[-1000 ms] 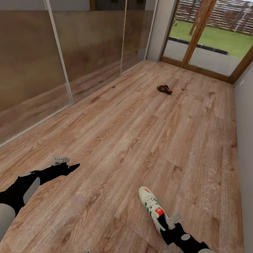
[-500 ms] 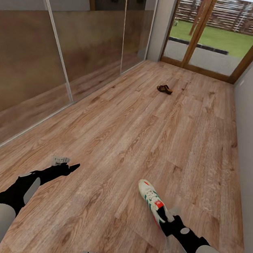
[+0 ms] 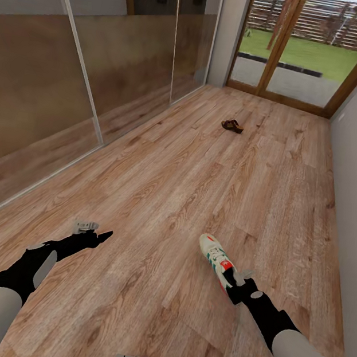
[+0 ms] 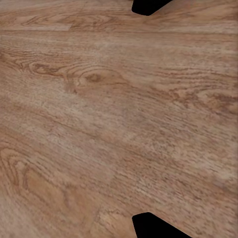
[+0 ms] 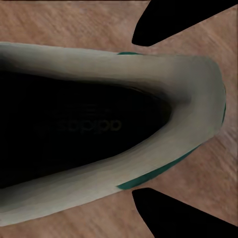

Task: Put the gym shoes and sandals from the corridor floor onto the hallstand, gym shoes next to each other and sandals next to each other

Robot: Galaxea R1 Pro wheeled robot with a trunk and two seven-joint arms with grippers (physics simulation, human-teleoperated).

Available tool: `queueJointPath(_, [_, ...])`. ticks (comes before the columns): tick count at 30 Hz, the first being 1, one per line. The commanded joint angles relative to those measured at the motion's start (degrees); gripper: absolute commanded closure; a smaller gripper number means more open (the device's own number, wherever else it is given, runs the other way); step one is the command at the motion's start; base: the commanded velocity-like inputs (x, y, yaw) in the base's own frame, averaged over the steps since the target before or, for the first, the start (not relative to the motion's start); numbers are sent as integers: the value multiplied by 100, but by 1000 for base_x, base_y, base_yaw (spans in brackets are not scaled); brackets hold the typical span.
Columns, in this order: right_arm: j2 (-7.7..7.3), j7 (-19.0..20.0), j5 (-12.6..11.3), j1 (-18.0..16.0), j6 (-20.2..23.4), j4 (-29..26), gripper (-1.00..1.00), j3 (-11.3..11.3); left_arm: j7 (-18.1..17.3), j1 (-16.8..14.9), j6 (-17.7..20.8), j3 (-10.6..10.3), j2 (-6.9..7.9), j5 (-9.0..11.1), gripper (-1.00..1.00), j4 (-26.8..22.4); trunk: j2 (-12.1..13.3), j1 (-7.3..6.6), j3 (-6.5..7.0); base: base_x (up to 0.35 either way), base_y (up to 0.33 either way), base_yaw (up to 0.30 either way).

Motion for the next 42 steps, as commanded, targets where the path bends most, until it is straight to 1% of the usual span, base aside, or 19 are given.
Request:
queueJointPath(1, [-1, 40, 55, 2, 268, -202, 100, 4, -27, -2, 60, 12, -1, 56, -100, -2, -1, -1, -4, 0, 0, 0])
queueJointPath(4, [0, 69, 24, -10, 1002, -742, 100, -2, -29, -2, 60, 12, -1, 56, -100, -2, -1, -1, -4, 0, 0, 0])
queueJointPath(6, [1, 82, -41, -24, 1512, -1100, 100, -9, -27, -4, 60, 12, -1, 56, -100, -2, -1, -1, -4, 0, 0, 0])
queueJointPath(7, [1, 88, -156, -41, 2018, -1463, 100, -14, -26, -3, 60, 12, 0, 56, -100, -2, -1, -1, -4, 0, 0, 0])
queueJointPath(9, [1, 92, -338, -89, 2542, -1828, 100, -19, -28, -3, 60, 12, 0, 56, -100, -2, -1, -1, -4, 0, 0, 0])
queueJointPath(11, [2, 95, -573, -159, 3098, -2166, 100, -27, -30, -3, 60, 12, 0, 56, -100, -3, -1, -1, -4, 0, 0, 0])
queueJointPath(14, [-6, 97, -987, -243, 3917, -2635, 100, -39, -31, -2, 60, 12, 1, 56, -100, -7, -1, -1, -4, 0, 0, 0])
queueJointPath(16, [-6, 96, -1230, -276, 4323, -2965, 100, -42, -31, -2, 62, 12, 4, 56, -100, -8, -1, -1, -4, 0, 0, 0])
queueJointPath(17, [-6, 94, -1391, -294, 4584, -3268, 100, -45, -32, -2, 61, 12, 5, 56, -100, -9, -1, -1, -4, 0, 0, 0])
queueJointPath(20, [-8, 91, -1536, -307, 4810, -3532, 100, -47, -33, -2, 64, 12, 7, 56, -100, -11, -1, -1, -4, 0, 0, 0])
queueJointPath(24, [-13, 79, -1637, -310, 4964, -3684, 100, -48, -33, -2, 66, 12, 8, 56, -100, -10, -1, -1, -4, 0, 0, 0])
queueJointPath(28, [-16, 76, -1667, -309, 4954, -3684, 100, -48, -37, -2, 62, 12, 8, 56, -100, -10, -1, -1, -4, 0, 0, 0])
queueJointPath(34, [-17, 73, -1682, -305, 4775, -3607, 100, -48, -40, -3, 63, 14, 8, 56, -100, -10, -1, -1, -4, 0, 0, 0])
queueJointPath(40, [-18, 49, -1686, -283, 4388, -3431, 100, -52, -53, -2, 61, 12, 8, 53, -100, -10, -1, -1, -4, 136, 0, 0])
queueJointPath(42, [-21, 19, -1686, -278, 4147, -3219, 100, -54, -56, -2, 62, 12, 8, 50, -100, -15, -1, -1, -4, 272, 0, 0])
